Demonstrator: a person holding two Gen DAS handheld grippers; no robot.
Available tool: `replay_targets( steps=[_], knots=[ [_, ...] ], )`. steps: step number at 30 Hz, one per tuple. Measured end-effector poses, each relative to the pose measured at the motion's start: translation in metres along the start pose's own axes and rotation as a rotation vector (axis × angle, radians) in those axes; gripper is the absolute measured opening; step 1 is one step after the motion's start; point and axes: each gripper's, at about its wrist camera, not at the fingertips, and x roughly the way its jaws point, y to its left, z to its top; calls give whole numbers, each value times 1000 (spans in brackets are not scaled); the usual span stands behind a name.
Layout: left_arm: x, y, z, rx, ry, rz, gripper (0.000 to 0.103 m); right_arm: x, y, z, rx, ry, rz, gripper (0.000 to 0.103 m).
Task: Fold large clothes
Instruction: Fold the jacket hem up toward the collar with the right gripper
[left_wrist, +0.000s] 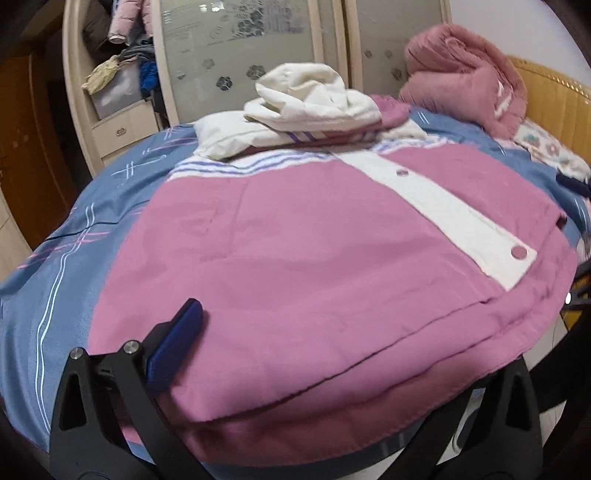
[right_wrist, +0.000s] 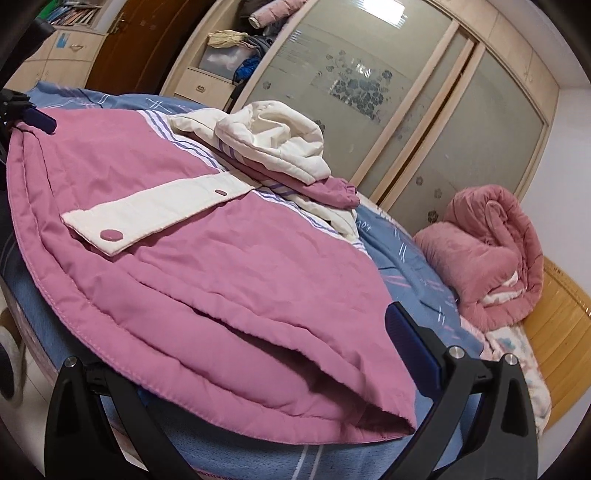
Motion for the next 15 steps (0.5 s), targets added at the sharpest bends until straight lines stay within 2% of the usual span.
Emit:
replay_targets(
  steps=[12, 14, 15],
  knots=[
    [7, -5, 8, -57, 27, 36, 101, 19, -19, -6, 209, 78, 116, 102],
    [8, -5, 7, -64, 35, 38, 101, 22, -22, -8, 244, 94, 133, 97],
    [8, -5, 7, -68, 40, 40, 101, 24, -22, -8, 252, 102, 141, 92]
  ],
)
